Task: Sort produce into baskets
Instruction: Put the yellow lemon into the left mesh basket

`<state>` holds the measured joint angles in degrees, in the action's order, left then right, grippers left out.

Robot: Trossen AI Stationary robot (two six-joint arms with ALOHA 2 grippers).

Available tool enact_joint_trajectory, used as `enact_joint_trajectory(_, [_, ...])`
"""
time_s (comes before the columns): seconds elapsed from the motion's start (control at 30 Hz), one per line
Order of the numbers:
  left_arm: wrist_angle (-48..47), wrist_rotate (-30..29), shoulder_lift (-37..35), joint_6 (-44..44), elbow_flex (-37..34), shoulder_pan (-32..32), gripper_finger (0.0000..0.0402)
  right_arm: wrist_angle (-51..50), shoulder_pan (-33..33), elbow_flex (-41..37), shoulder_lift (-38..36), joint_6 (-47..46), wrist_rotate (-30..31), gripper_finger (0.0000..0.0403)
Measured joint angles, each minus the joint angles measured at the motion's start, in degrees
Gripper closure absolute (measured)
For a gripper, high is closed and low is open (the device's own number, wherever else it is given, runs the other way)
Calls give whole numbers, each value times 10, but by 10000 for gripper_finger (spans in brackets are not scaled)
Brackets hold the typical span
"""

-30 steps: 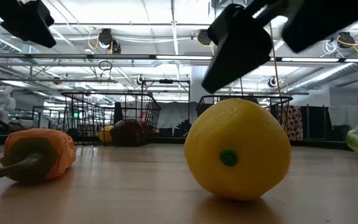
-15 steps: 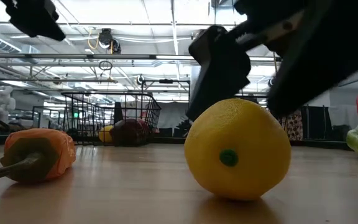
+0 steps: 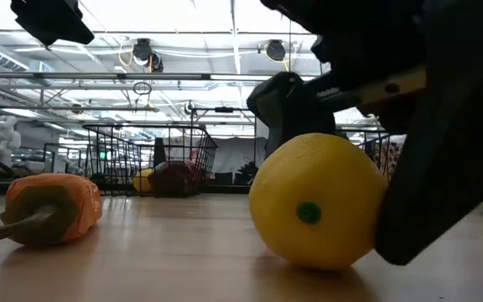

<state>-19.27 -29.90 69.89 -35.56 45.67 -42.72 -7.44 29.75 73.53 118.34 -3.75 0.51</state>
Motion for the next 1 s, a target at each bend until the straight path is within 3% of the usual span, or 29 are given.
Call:
enact_joint_trajectory(0.33, [1, -8, 0, 15, 0, 0, 96, -1, -2, 0, 1, 1, 25, 71])
enact_joint_trajectory(0.73, [4, -8, 0, 20, 0, 0, 96, -7, -17, 7, 1, -16, 24, 182])
enact_joint_trajectory(1.0, [5, -41, 0, 16, 0, 0, 96, -51, -41, 54, 0, -12, 26, 168])
